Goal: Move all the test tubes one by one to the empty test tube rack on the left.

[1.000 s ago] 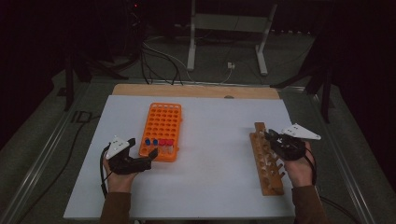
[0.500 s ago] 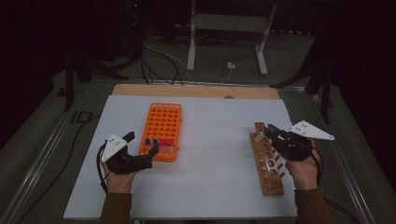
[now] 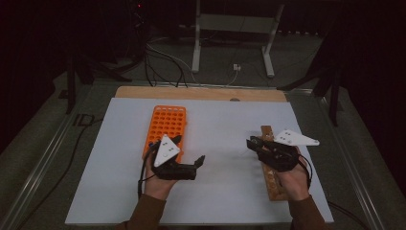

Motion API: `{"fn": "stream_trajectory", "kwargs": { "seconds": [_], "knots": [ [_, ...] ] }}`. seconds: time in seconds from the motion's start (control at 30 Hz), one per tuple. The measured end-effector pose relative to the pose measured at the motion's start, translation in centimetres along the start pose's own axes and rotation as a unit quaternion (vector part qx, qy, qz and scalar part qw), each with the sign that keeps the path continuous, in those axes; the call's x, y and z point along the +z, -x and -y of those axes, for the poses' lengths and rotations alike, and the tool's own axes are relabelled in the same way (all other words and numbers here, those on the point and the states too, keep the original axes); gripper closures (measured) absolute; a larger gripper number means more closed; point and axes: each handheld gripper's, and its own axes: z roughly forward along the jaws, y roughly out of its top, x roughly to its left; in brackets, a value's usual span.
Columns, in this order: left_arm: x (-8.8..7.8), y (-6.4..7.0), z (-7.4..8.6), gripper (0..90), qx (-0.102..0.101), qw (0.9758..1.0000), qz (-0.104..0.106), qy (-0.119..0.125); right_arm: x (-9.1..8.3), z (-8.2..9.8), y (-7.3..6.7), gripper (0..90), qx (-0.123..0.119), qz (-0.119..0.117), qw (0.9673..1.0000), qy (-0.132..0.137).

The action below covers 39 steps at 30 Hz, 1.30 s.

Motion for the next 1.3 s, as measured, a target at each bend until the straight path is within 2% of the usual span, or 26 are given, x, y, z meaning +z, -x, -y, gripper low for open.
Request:
{"fn": "stream_trajectory", "kwargs": {
  "seconds": [0.23,0.3,0.37,0.47,0.57,0.63,0.9,1.3],
  "knots": [
    [3.7,2.3,0.2,14.1,0.004,0.9981,0.057,-0.024,1.4,0.4,-1.5,75.9,-0.007,-0.027,0.9995,-0.018],
    [4.6,2.9,0.2,16.1,0.007,0.9973,0.066,-0.03,1.7,0.5,-1.8,75.9,-0.011,-0.032,0.9992,-0.02],
    [5.3,3.6,0.2,17.0,0.016,0.9969,0.066,-0.039,1.9,0.6,-2.0,75.8,-0.008,-0.039,0.9989,-0.023],
    [6.1,4.3,0.2,23.4,0.024,0.996,0.075,-0.042,2.1,0.7,-2.2,75.9,-0.001,-0.053,0.9983,-0.024],
    [6.5,4.7,0.1,37.4,0.023,0.9951,0.088,-0.039,2.3,0.8,-2.5,75.9,-0.003,-0.059,0.9978,-0.028],
    [6.7,4.8,0.1,45.2,0.026,0.9944,0.091,-0.046,2.4,0.8,-2.6,75.9,-0.004,-0.061,0.9977,-0.029],
    [7.0,4.7,0.2,67.7,0.014,0.9922,0.115,-0.047,2.7,0.9,-3.0,75.8,-0.01,-0.069,0.997,-0.033],
    [7.0,5.0,0.3,76.5,0.032,0.9912,0.119,-0.048,2.8,1.0,-3.1,75.7,-0.008,-0.073,0.9966,-0.036]
  ]
}}
